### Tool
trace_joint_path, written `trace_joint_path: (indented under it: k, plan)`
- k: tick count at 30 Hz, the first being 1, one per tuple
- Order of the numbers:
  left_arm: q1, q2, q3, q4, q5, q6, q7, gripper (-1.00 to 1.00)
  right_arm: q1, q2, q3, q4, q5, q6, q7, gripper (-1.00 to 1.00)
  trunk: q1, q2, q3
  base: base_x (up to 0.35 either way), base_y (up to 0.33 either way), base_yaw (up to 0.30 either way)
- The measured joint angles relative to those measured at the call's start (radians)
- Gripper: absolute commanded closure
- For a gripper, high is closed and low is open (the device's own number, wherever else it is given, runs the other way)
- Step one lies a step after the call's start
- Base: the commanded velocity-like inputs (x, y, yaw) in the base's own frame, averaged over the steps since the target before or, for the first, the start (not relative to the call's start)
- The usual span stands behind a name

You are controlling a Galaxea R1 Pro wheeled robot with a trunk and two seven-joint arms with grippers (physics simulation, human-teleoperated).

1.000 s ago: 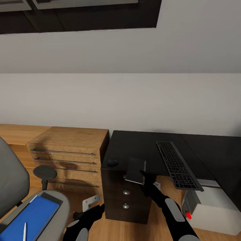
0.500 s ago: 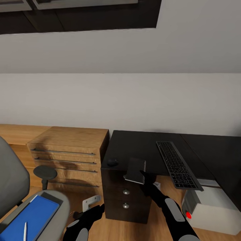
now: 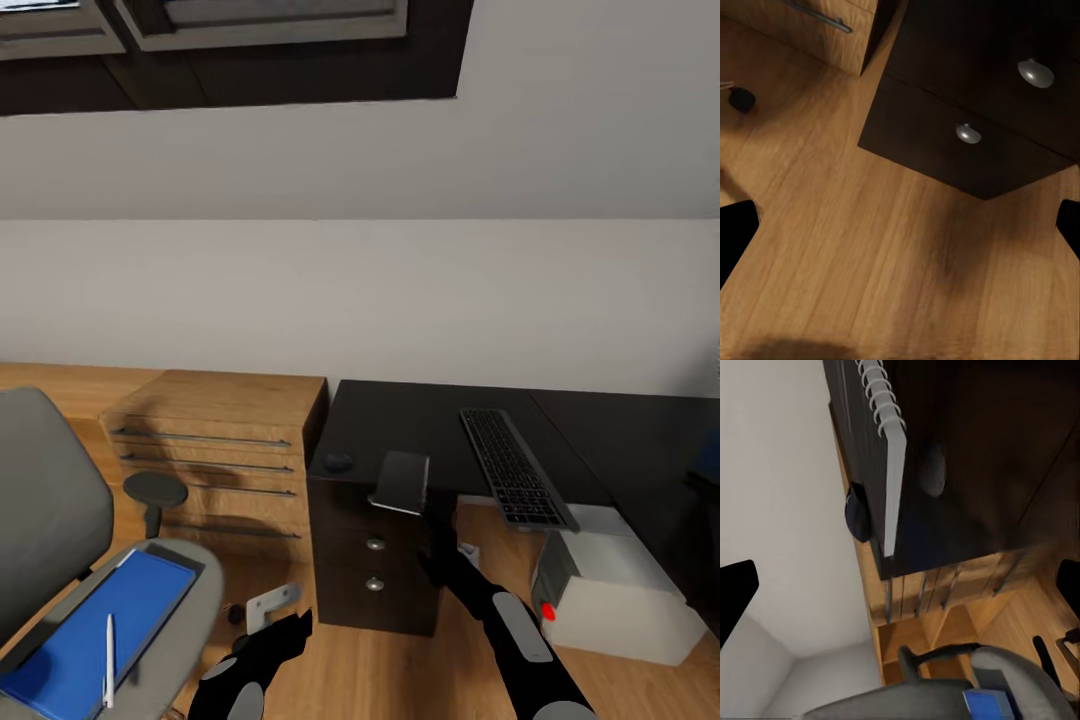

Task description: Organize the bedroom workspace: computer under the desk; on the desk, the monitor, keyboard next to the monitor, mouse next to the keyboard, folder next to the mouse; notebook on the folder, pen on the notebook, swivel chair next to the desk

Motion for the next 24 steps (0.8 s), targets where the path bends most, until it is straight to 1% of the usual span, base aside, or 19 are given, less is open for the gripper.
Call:
trace_joint_path:
  k: [8, 12, 17, 20, 24]
  plan:
    - [0.0, 0.0, 0.0, 0.008, -0.001, -0.001, 0.0, -1.0, 0.0, 0.0, 0.0, 0.0, 0.0, 0.0, 0.0, -1.0, 0.0, 0.0, 0.0, -0.331, -0.017, 0.0]
    - [0.0, 0.0, 0.0, 0.011, -0.001, -0.001, 0.0, -1.0, 0.001, 0.0, -0.001, 0.0, 0.0, 0.0, 0.0, -1.0, 0.0, 0.0, 0.0, -0.306, -0.142, 0.0]
    - [0.0, -0.001, 0.0, 0.042, -0.003, -0.002, 0.004, -1.0, 0.0, 0.0, -0.001, 0.002, 0.002, 0.0, 0.001, -1.0, 0.0, 0.0, 0.0, -0.283, -0.205, 0.0]
    - [0.0, -0.001, 0.0, 0.056, -0.007, -0.003, 0.003, -1.0, 0.001, -0.001, -0.001, 0.008, 0.004, 0.0, 0.001, -1.0, 0.0, 0.0, 0.0, -0.206, -0.172, 0.0]
    - [0.0, 0.0, 0.002, 0.063, -0.009, -0.003, 0.001, -1.0, 0.001, -0.007, 0.0, 0.036, 0.006, -0.002, 0.001, -1.0, 0.0, 0.0, 0.0, -0.081, -0.068, 0.0]
